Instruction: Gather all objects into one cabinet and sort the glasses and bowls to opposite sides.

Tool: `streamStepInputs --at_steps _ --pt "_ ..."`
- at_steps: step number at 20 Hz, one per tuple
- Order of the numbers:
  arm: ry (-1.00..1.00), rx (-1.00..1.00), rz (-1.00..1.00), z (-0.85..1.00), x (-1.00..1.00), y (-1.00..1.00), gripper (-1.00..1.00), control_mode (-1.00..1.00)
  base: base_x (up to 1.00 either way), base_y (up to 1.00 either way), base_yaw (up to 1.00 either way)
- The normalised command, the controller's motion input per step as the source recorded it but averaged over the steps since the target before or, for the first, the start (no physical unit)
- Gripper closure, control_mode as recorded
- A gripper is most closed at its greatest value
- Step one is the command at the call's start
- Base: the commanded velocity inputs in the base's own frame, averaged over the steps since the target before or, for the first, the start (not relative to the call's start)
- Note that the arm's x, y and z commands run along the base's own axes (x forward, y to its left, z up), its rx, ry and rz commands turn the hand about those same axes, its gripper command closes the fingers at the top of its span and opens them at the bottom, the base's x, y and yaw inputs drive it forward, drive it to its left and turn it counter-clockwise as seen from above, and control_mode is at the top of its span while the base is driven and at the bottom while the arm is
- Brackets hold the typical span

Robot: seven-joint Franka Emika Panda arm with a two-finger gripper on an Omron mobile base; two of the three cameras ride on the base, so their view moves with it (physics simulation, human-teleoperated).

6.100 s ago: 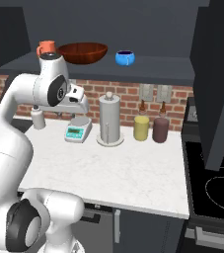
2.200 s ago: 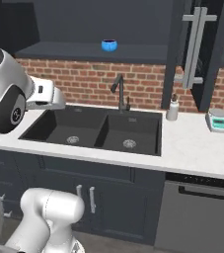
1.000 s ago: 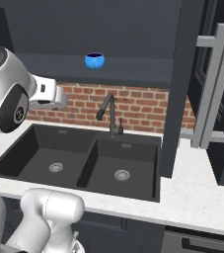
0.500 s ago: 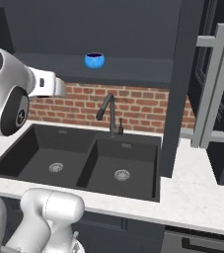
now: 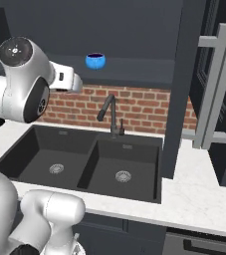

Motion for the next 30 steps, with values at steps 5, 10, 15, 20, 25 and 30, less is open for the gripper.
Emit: streamStepInputs --at_steps 5,10,15,20,25,30 --pt "0.07 0.07 0.0 0.0 0.33 -0.38 -1.0 -1.0 0.0 0.0 0.0" --pt "0.13 0.02 0.0 0.0 0.32 -0.27 -1.0 -1.0 0.0 0.0 0.0" --pt "0.16 0.0 0.0 0.0 0.47 -0.1 -1.0 -1.0 0.0 0.0 0.0" --pt "0.13 0.0 0.0 -0.04 0.79 0.0 -1.0 -1.0 0.0 0.0 0.0" --pt "0.05 0.0 0.0 -0.06 0.73 0.06 -1.0 -1.0 0.0 0.0 0.0" --pt "-0.02 0.0 0.0 -0.14 0.54 0.08 -1.0 -1.0 0.0 0.0 0.0"
